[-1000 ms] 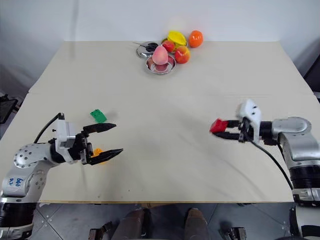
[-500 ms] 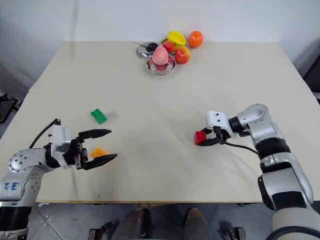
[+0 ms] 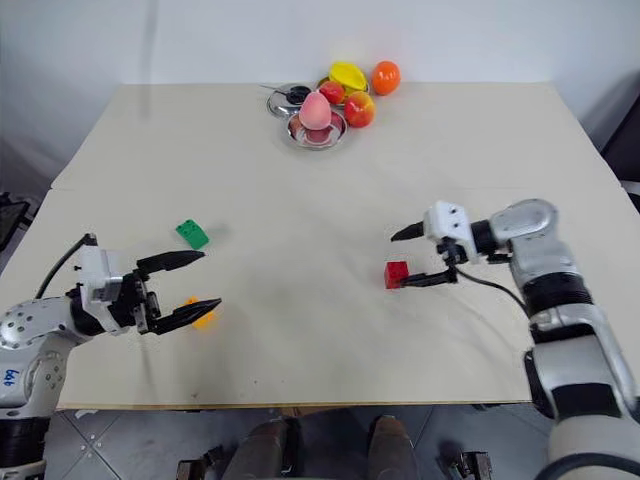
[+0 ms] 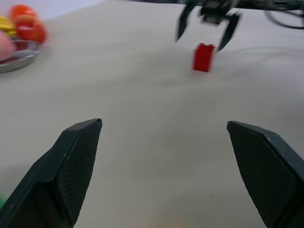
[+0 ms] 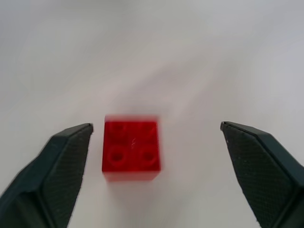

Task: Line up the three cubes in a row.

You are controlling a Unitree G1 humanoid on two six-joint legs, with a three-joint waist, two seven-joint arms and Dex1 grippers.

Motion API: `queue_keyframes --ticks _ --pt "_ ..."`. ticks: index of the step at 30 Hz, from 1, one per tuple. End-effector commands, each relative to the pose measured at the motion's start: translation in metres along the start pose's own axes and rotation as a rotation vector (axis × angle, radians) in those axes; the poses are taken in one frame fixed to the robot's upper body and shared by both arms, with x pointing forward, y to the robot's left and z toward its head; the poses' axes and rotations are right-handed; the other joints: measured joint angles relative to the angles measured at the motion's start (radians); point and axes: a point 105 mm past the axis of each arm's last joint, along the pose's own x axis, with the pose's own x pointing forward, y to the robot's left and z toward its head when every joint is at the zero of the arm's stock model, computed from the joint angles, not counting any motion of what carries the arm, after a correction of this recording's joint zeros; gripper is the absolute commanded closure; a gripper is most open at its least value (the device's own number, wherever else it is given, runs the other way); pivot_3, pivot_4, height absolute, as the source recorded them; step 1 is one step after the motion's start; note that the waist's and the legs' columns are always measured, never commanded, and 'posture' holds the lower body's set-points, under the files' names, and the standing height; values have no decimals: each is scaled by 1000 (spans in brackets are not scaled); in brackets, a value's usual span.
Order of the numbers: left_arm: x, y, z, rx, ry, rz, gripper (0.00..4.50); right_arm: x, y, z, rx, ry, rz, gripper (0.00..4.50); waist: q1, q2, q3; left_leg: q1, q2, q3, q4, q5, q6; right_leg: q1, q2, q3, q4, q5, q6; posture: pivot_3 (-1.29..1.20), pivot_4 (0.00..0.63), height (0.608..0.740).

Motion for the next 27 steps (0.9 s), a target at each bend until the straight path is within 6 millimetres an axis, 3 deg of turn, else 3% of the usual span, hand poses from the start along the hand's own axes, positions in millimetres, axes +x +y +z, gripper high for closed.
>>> queue_keyframes --ticks 1,4,9,13,15,19,24,27 --pt "-33 17 9 -5 -36 185 0 -23 24 33 -35 -178 52 40 3 0 0 0 0 0 0 -1 0 1 0 -1 -1 0 0 0 150 740" --pt "-79 20 -11 -42 21 375 0 -31 40 37 78 -301 24 40 -2 -1 0 1 0 1 0 -2 0 2 0 -1 -2 0 0 0 150 740" --pt "-142 12 -39 -135 86 624 0 -25 76 24 123 -321 2 40 4 -2 0 3 2 4 0 -4 0 1 0 0 -3 0 0 0 150 740" --pt "-170 -3 -57 -189 144 702 0 -21 85 23 144 -356 -58 40 15 -3 0 3 2 6 5 -8 2 2 0 1 -5 0 0 0 150 740" --pt "-171 -7 -60 -195 148 704 0 -20 86 26 145 -372 -74 40 23 -3 0 3 2 7 7 -9 2 2 0 2 -4 0 0 0 150 740" --pt "-153 -3 -58 -186 127 674 0 -19 84 28 139 -376 -93 40 39 -4 -1 2 3 6 12 -11 2 2 0 1 -3 0 -1 0 150 740" --pt "-105 20 -51 -126 77 557 0 -18 80 26 144 -369 -110 40 56 -5 -1 2 4 7 16 -14 3 3 1 1 -2 0 -1 0 150 740" --pt "-72 44 -46 -121 55 480 0 -18 78 25 149 -365 -122 40 51 -6 -2 2 4 7 16 -13 2 3 1 1 -2 0 -1 0 150 740"
